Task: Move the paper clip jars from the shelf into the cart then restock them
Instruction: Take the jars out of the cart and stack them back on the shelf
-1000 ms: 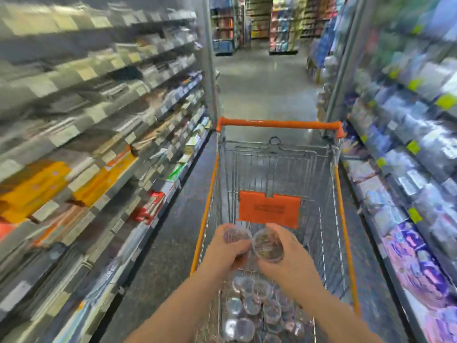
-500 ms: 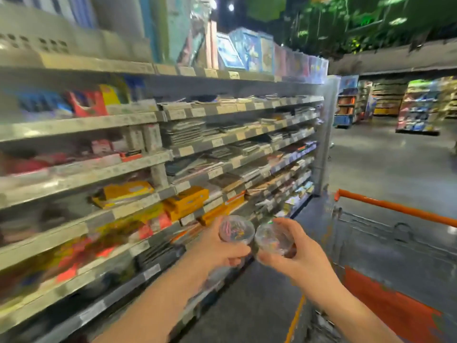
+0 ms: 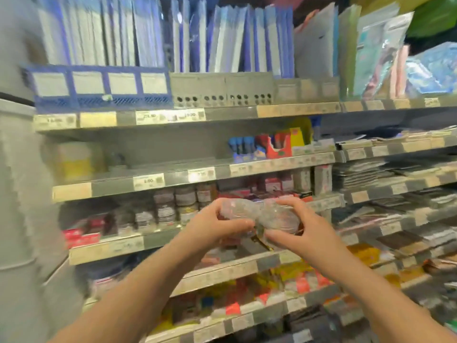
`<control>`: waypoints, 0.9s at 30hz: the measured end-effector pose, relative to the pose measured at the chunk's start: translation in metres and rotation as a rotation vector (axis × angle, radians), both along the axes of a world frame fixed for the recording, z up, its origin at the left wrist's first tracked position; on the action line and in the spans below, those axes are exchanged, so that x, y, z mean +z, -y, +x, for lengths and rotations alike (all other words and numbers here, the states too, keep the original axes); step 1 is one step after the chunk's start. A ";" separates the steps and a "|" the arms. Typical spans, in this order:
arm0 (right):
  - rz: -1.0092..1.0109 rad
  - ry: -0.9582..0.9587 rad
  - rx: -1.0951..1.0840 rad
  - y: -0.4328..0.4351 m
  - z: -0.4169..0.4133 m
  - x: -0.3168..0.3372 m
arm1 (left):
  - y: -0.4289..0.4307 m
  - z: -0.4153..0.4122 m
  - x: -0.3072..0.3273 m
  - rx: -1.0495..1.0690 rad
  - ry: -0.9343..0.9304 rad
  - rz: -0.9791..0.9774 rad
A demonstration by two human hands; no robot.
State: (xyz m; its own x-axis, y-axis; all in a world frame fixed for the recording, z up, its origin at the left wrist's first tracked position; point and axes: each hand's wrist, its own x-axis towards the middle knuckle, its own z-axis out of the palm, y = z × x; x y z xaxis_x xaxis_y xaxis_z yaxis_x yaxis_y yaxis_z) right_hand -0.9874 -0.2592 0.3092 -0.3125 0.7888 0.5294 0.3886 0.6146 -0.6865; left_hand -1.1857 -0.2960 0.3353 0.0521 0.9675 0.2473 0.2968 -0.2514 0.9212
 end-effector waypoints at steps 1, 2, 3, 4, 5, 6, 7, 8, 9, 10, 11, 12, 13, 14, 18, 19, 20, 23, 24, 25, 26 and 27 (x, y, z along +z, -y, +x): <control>0.008 0.006 0.027 -0.010 -0.019 0.005 | -0.004 -0.018 0.004 0.029 -0.004 0.009; 0.015 0.015 0.051 -0.018 -0.037 0.010 | -0.007 -0.035 0.008 0.059 -0.008 0.013; 0.026 0.024 0.073 -0.027 -0.054 0.016 | -0.009 -0.051 0.013 0.094 -0.018 0.014; 0.034 0.033 0.095 -0.035 -0.069 0.020 | -0.011 -0.064 0.017 0.127 -0.025 0.012; 0.041 0.040 0.118 -0.043 -0.083 0.025 | -0.012 -0.077 0.020 0.147 -0.027 0.013; 0.046 0.045 0.144 -0.051 -0.097 0.030 | -0.013 -0.089 0.024 0.169 -0.022 0.012; 0.048 0.049 0.174 -0.058 -0.109 0.035 | -0.016 -0.099 0.028 0.191 -0.023 0.016; 0.050 0.053 0.207 -0.065 -0.121 0.040 | -0.019 -0.110 0.031 0.219 -0.025 0.023; 0.056 0.066 0.236 -0.074 -0.133 0.045 | -0.024 -0.121 0.034 0.246 -0.030 0.036; 0.067 0.084 0.259 -0.083 -0.144 0.050 | -0.028 -0.130 0.037 0.278 -0.039 0.047; 0.079 0.099 0.276 -0.092 -0.154 0.056 | -0.033 -0.139 0.040 0.311 -0.047 0.060; 0.092 0.112 0.293 -0.100 -0.164 0.061 | -0.038 -0.146 0.044 0.341 -0.042 0.071; 0.109 0.122 0.313 -0.110 -0.173 0.066 | -0.044 -0.154 0.048 0.363 -0.025 0.082; 0.124 0.132 0.334 -0.119 -0.182 0.071 | -0.049 -0.159 0.052 0.383 -0.003 0.089; 0.116 0.137 0.445 -0.157 -0.217 0.094 | -0.070 -0.185 0.068 0.490 -0.018 0.122; 0.107 0.142 0.474 -0.166 -0.227 0.099 | -0.074 -0.193 0.069 0.525 -0.022 0.139; 0.097 0.147 0.503 -0.175 -0.236 0.105 | -0.078 -0.201 0.070 0.566 -0.013 0.161; 0.050 0.175 0.595 -0.195 -0.265 0.125 | -0.086 -0.227 0.071 0.692 0.069 0.227; 0.041 0.208 0.609 -0.200 -0.275 0.132 | -0.086 -0.234 0.073 0.729 0.082 0.229; 0.049 0.254 0.615 -0.204 -0.286 0.137 | -0.087 -0.242 0.074 0.771 0.067 0.228; 0.072 0.314 0.610 -0.209 -0.298 0.143 | -0.089 -0.250 0.076 0.820 0.022 0.230; 0.104 0.380 0.601 -0.213 -0.311 0.149 | -0.090 -0.257 0.077 0.873 -0.056 0.243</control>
State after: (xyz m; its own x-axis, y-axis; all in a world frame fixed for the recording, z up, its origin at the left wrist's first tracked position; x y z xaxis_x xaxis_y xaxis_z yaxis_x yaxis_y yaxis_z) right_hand -1.2980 -0.0457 0.4577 -0.8544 0.3738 0.3609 0.1628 0.8522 -0.4972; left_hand -1.4428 -0.2062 0.4124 -0.6569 0.5900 0.4694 0.5162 -0.1018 0.8504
